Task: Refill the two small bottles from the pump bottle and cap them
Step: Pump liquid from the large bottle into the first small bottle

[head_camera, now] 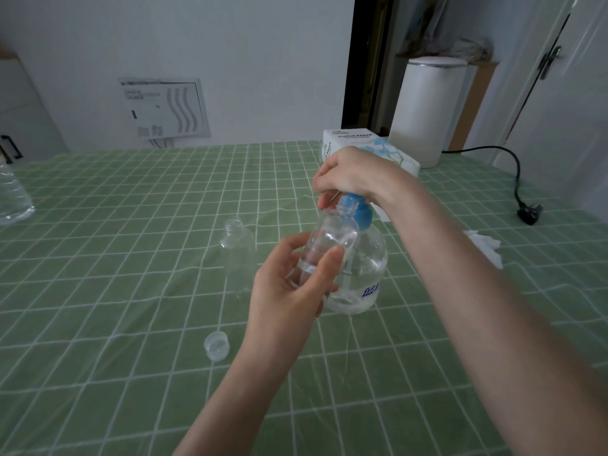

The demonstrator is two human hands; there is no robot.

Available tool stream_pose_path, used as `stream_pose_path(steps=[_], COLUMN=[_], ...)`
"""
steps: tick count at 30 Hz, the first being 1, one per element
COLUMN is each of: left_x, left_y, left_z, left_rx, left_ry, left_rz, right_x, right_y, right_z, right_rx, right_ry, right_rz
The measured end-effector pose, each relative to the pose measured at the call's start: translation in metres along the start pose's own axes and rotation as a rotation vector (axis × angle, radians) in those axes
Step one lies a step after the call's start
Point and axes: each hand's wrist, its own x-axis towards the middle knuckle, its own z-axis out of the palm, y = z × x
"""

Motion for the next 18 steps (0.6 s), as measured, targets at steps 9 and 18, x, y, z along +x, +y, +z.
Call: stream_pose_path(steps=[9, 18], left_x=[-0.0008, 0.0009], left_y=[-0.0017, 0.0012], left_z=[-0.0004, 0.001], left_rx=[0.016, -0.023], left_ry=[-0.003, -0.004], left_rz=[-0.022, -0.012], right_x=[-0.0031, -0.0043], right_y=[0.0024, 0.0006], right_z=[0.0052, -0.0045], right_rx=[-0.001, 0.034], right_ry=[-0.006, 0.106], right_rz=[0.025, -0.022])
